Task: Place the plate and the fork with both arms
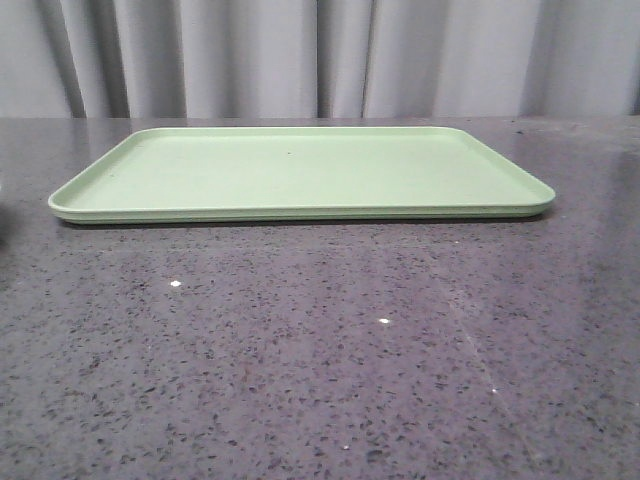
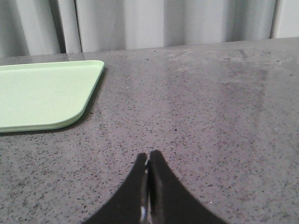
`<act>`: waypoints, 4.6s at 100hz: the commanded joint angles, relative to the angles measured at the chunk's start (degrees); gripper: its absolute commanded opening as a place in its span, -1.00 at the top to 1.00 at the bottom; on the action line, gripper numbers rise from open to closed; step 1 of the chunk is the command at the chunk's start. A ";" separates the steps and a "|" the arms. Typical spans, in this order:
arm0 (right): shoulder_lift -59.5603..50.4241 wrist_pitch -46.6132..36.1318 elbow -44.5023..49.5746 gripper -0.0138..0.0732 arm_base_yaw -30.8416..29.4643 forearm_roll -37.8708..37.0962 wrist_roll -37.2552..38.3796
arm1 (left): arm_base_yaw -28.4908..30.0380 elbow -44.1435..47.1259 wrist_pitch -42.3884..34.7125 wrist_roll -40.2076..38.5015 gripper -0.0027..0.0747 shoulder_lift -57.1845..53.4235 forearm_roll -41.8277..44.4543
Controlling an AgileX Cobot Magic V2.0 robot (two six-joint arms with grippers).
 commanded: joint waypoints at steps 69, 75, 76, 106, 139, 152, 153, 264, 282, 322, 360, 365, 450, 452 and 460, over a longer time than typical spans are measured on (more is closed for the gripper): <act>-1.37 -4.70 -0.37 0.84 -0.39 -0.04 -0.09 | 0.02 0.69 -6.22 -0.66 0.98 -1.81 -0.20; -1.37 -4.70 -0.37 0.84 -0.39 -0.04 -0.09 | 0.02 0.69 -6.22 -0.66 0.98 -1.81 -0.20; -1.37 -4.70 -0.37 0.84 -0.39 -0.04 -0.09 | 0.02 0.69 -6.34 -0.66 0.98 -1.81 -0.20; -1.37 -11.46 -1.33 0.84 -0.33 -0.04 -0.09 | 0.02 -0.74 -5.98 -0.66 0.98 -1.81 -1.25; 3.22 2.93 -14.44 0.84 -0.33 -0.67 -0.09 | 0.02 -12.95 1.62 -0.66 0.99 2.70 -5.75; 8.21 9.14 -20.65 0.84 -0.33 -0.67 -0.09 | 0.02 -18.94 5.32 -0.66 0.99 6.46 -5.75; 8.50 9.51 -21.38 0.84 -0.33 -0.67 -0.09 | 0.02 -19.63 5.79 -0.66 0.99 6.94 -5.75; 32.31 29.25 -42.81 -0.49 -0.17 -0.67 -0.14 | 0.02 -42.88 18.19 -0.66 -0.26 36.54 -5.53; 32.31 28.03 -42.74 -0.58 -0.17 -0.67 -0.14 | 0.02 -42.88 18.07 -0.66 -0.26 36.54 -5.53; 32.31 29.86 -42.74 -0.58 -0.03 2.24 -0.08 | 0.02 -42.88 20.60 -0.66 -0.26 36.75 -1.92; 32.31 30.00 -42.74 -0.58 0.01 2.24 -0.08 | 10.98 -42.88 21.37 -5.21 -0.26 36.88 7.77; 32.31 30.00 -42.74 -0.58 0.01 2.24 -0.08 | 12.91 -42.88 21.68 -5.21 -0.26 37.07 7.76; 32.31 30.01 -42.74 -0.58 2.12 2.31 -0.08 | 14.17 -42.88 29.51 -11.83 -0.26 60.02 15.73; 32.31 30.01 -42.74 -0.58 2.12 2.31 -0.08 | 14.17 -42.88 29.51 -11.83 -0.26 60.40 15.68; 32.31 30.06 -42.74 -0.58 2.11 2.31 -0.08 | 14.17 -42.88 28.89 -11.83 -0.26 61.46 15.91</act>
